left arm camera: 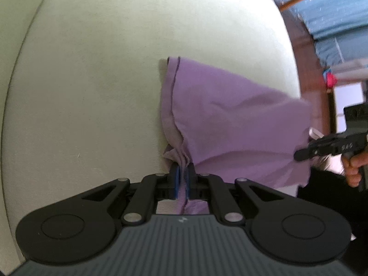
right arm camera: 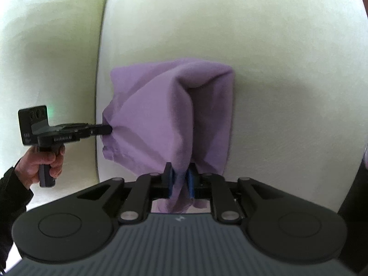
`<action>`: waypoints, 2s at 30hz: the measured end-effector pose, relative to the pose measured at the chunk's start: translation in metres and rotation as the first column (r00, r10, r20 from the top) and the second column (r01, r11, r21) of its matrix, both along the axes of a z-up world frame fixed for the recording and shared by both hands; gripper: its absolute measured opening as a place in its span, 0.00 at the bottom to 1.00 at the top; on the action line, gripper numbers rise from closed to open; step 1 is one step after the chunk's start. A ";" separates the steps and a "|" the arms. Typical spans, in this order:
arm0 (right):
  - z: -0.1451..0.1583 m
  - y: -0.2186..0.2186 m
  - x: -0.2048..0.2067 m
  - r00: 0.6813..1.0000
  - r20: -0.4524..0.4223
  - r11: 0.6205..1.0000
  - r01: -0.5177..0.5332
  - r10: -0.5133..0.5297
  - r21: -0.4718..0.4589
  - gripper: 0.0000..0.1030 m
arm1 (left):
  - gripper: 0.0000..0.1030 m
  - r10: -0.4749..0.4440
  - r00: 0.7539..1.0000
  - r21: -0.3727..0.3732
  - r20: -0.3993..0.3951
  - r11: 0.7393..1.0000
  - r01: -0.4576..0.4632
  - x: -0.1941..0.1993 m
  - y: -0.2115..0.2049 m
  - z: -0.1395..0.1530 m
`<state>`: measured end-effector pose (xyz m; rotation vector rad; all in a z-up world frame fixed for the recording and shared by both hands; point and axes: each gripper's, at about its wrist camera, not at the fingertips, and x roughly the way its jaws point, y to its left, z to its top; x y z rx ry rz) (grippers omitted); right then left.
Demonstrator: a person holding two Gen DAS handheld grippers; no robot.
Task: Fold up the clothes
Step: 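Bring both grippers together so the tank top hangs folded between them, then lower the folded tank top onto the sofa and open both grippers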
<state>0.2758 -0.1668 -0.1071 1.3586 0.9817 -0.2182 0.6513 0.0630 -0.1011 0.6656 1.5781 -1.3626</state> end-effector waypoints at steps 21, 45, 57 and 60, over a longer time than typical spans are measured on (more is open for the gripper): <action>0.002 -0.016 -0.035 0.997 -0.018 0.996 -0.080 0.080 0.039 0.03 | 0.05 0.012 1.000 0.000 -0.006 1.000 -0.012 -0.027 -0.005 -0.010; -0.004 -0.130 -0.108 0.975 0.013 0.968 0.217 -0.221 0.126 0.34 | 0.37 0.085 0.992 -0.086 0.088 0.993 -0.078 -0.008 0.004 0.054; -0.063 -0.133 -0.075 0.924 0.008 0.880 0.363 -0.383 0.306 0.36 | 0.37 -0.132 0.991 -0.127 -0.034 0.984 0.127 -0.098 -0.093 -0.001; -0.060 -0.134 -0.051 0.949 0.039 0.935 0.301 -0.313 0.186 0.33 | 0.37 -0.178 0.984 -0.104 -0.004 0.979 0.177 -0.116 -0.097 -0.015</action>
